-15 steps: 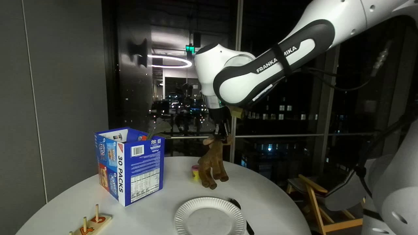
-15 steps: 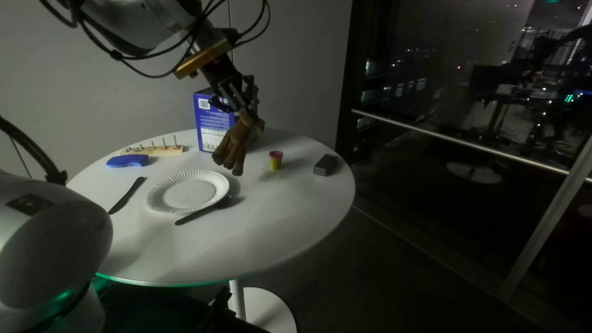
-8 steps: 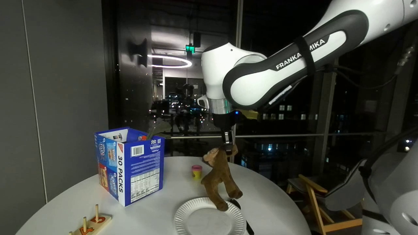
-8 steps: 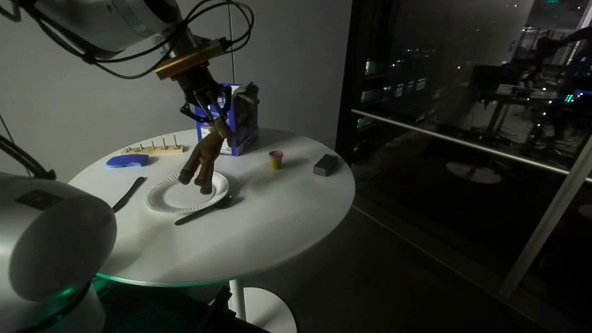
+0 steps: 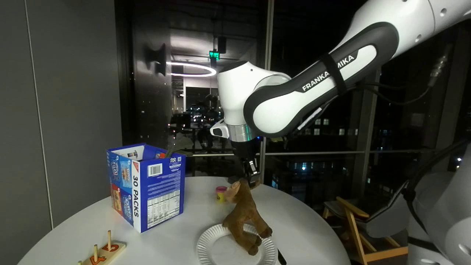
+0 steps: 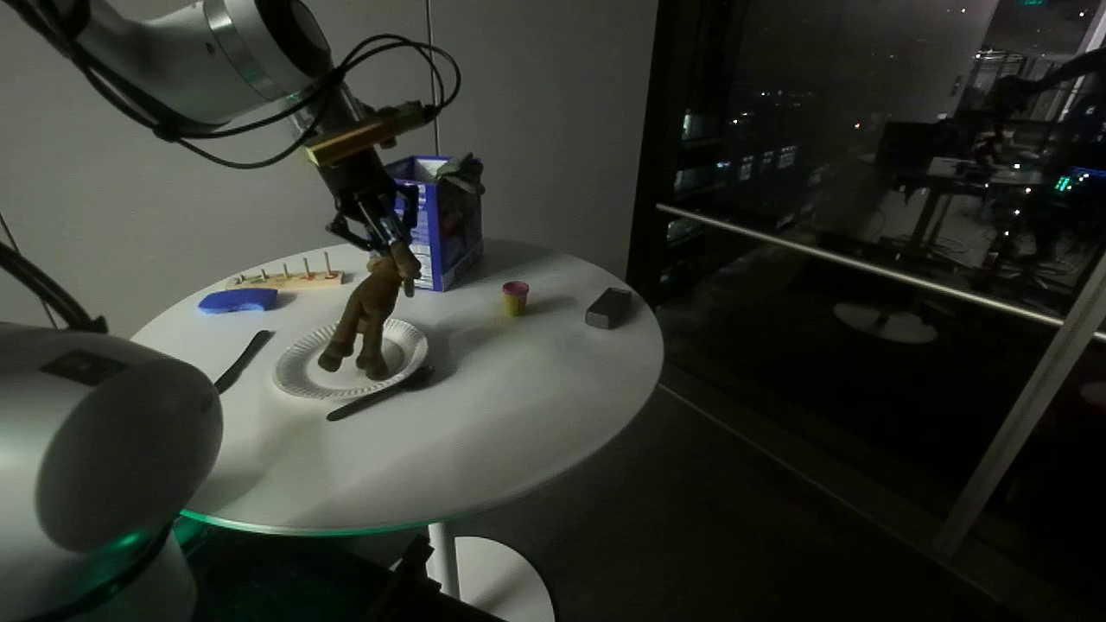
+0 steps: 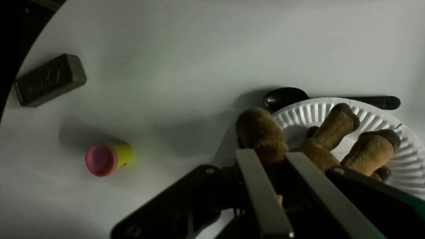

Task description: Remove the toy vegetable from the white plate, put it in the blue box, pick up the toy moose and put it on the plate

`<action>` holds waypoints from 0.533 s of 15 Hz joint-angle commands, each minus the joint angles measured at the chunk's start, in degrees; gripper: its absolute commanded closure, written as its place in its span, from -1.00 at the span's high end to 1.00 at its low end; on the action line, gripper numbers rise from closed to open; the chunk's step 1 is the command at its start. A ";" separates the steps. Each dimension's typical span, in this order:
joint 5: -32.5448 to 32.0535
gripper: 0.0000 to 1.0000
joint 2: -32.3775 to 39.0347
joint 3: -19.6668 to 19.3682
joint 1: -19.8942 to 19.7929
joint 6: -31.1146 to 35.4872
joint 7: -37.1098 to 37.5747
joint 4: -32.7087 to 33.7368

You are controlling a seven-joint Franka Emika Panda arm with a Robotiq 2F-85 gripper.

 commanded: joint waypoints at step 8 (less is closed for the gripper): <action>12.80 0.34 4.39 -1.20 0.36 -1.01 -14.36 5.06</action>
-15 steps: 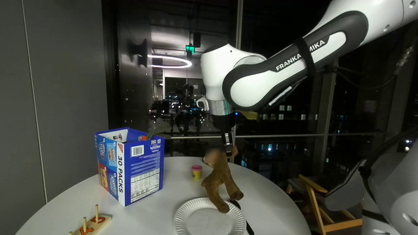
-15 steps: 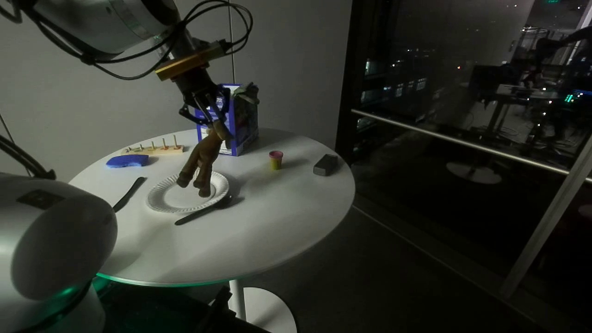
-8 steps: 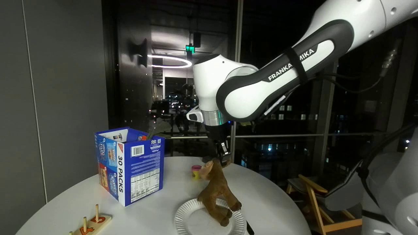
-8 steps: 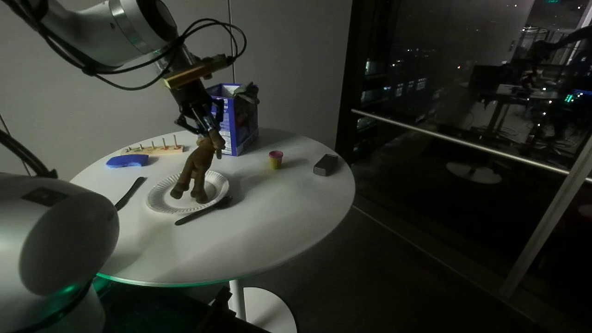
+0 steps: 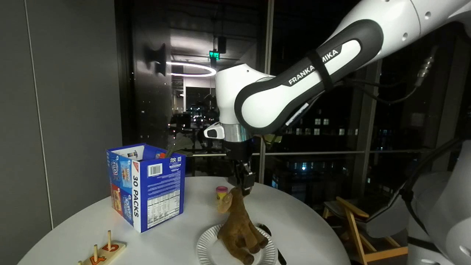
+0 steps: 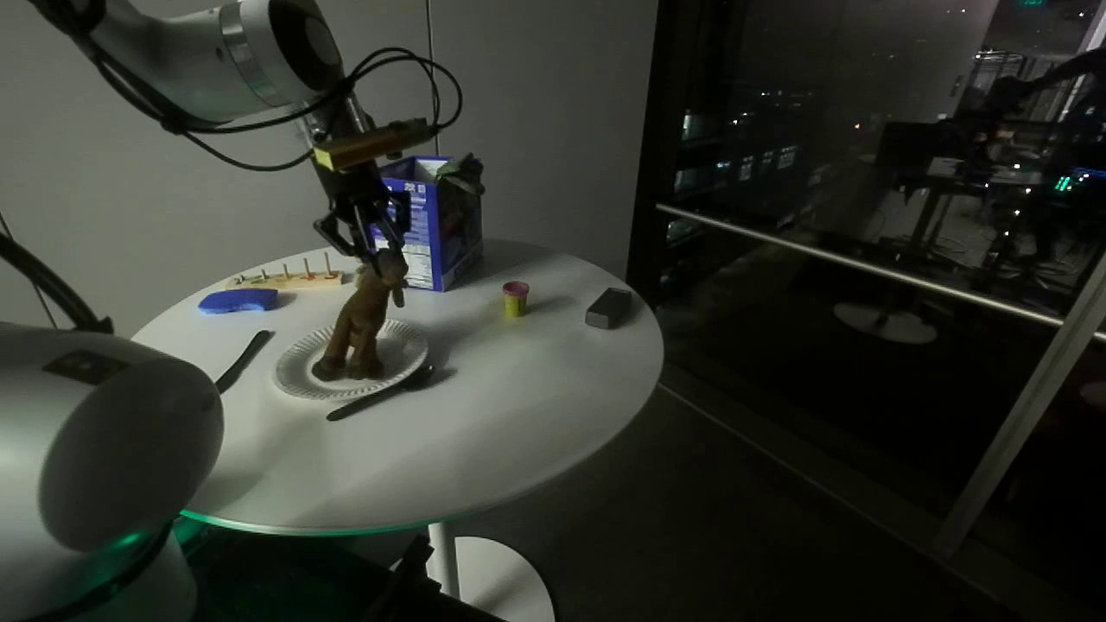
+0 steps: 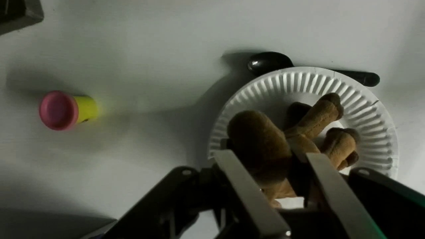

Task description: Remove the toy vegetable from the white plate, put it in the blue box, pick up the toy moose and put it on the plate

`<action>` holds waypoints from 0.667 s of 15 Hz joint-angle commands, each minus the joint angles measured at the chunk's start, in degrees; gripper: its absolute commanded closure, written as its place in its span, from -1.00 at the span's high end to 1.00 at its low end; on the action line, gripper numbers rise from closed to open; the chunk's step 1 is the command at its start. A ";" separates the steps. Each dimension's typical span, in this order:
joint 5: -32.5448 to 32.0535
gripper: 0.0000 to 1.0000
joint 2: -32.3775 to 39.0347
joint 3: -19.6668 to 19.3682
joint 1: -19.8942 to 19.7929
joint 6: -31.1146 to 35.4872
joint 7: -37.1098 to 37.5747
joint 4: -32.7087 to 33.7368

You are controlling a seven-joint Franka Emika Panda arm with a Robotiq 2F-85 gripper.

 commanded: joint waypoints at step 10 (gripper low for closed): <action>13.39 1.00 -1.67 1.75 -0.65 -16.85 12.91 8.17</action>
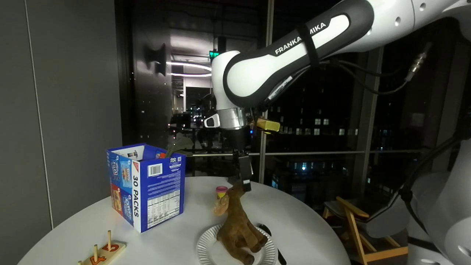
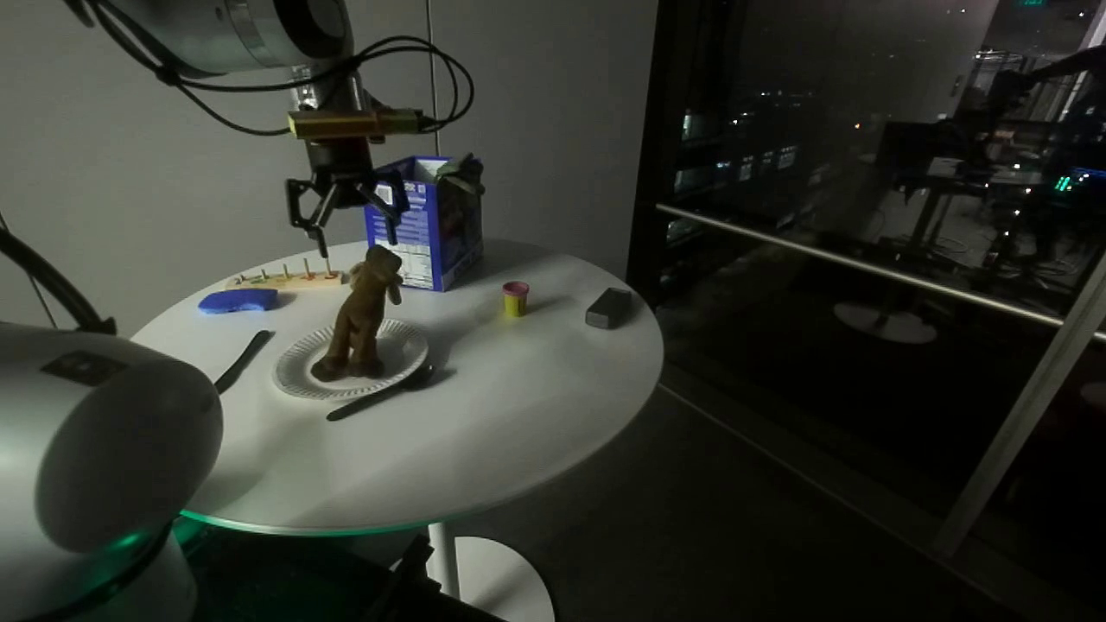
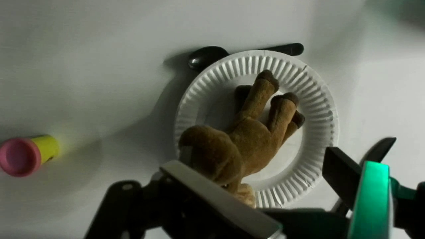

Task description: Remove the toy vegetable from the white plate, put it in the blue box, pick up the toy moose and put it on the plate

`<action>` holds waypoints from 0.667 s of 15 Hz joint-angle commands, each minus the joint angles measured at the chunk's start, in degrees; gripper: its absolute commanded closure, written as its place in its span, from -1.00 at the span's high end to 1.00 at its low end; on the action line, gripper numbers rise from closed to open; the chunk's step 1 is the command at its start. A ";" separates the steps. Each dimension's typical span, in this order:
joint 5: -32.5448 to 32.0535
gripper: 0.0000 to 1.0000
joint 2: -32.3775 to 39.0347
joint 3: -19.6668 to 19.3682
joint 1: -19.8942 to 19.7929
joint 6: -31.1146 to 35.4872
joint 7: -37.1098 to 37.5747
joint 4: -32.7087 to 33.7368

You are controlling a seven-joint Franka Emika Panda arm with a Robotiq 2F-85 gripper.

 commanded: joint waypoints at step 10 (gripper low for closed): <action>16.48 1.00 -8.13 1.66 0.45 -8.79 16.92 2.69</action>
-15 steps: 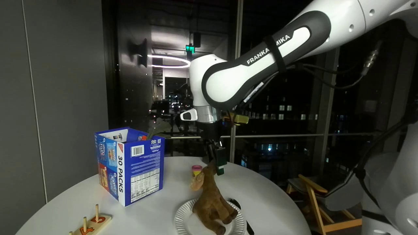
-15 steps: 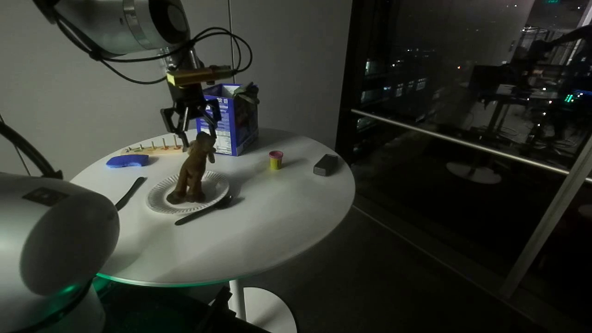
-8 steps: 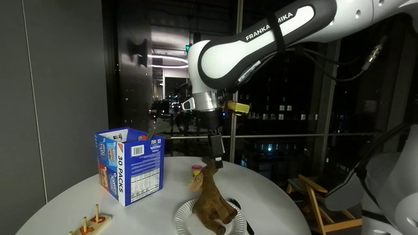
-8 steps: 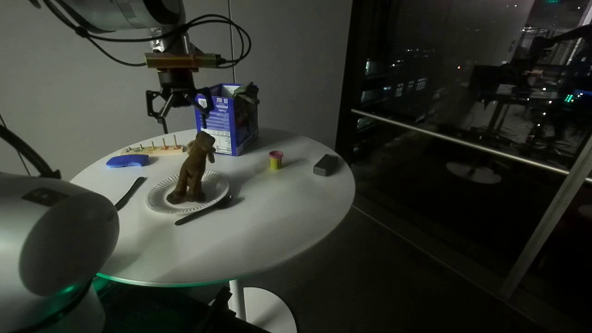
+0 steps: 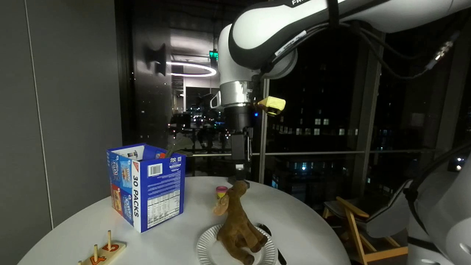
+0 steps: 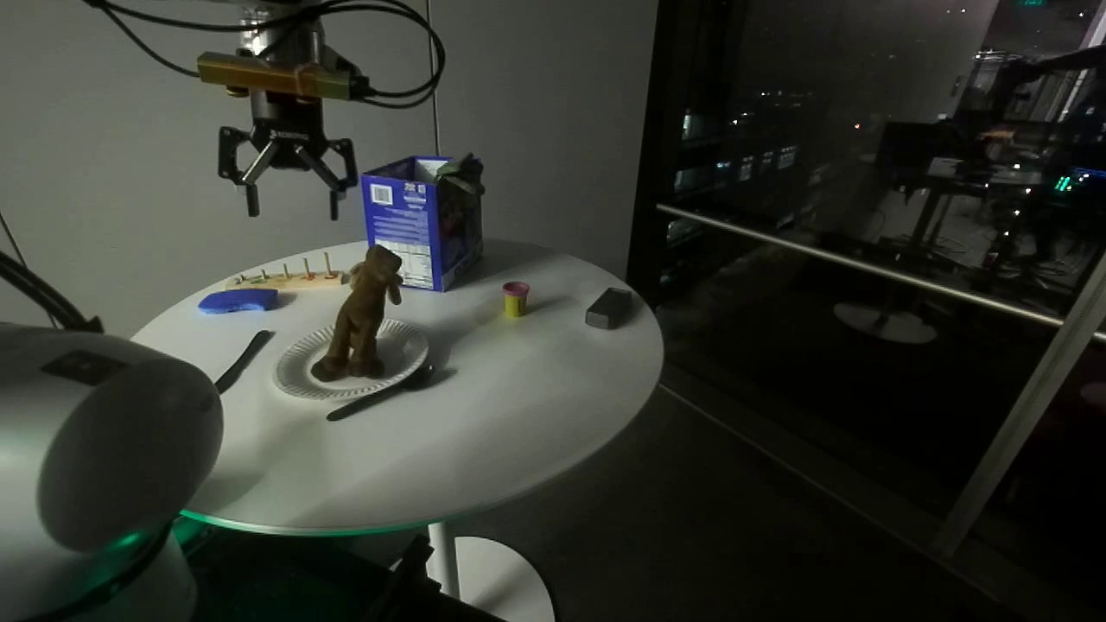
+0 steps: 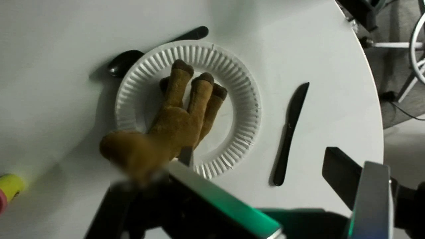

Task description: Remove the toy vegetable from the white plate, put it in the blue box, pick up the toy moose and put it on the plate

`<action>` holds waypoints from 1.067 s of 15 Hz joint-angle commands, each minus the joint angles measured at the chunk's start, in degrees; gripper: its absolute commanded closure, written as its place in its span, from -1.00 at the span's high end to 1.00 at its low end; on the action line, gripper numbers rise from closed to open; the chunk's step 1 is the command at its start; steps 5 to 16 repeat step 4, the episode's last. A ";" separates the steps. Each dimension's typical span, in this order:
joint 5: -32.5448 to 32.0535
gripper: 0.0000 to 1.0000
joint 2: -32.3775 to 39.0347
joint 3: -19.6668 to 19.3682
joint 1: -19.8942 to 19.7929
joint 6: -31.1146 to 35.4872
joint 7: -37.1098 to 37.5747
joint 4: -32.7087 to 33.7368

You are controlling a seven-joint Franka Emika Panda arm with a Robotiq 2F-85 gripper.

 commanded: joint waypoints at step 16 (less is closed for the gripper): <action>2.72 1.00 -1.12 0.10 -0.13 -0.12 2.15 0.18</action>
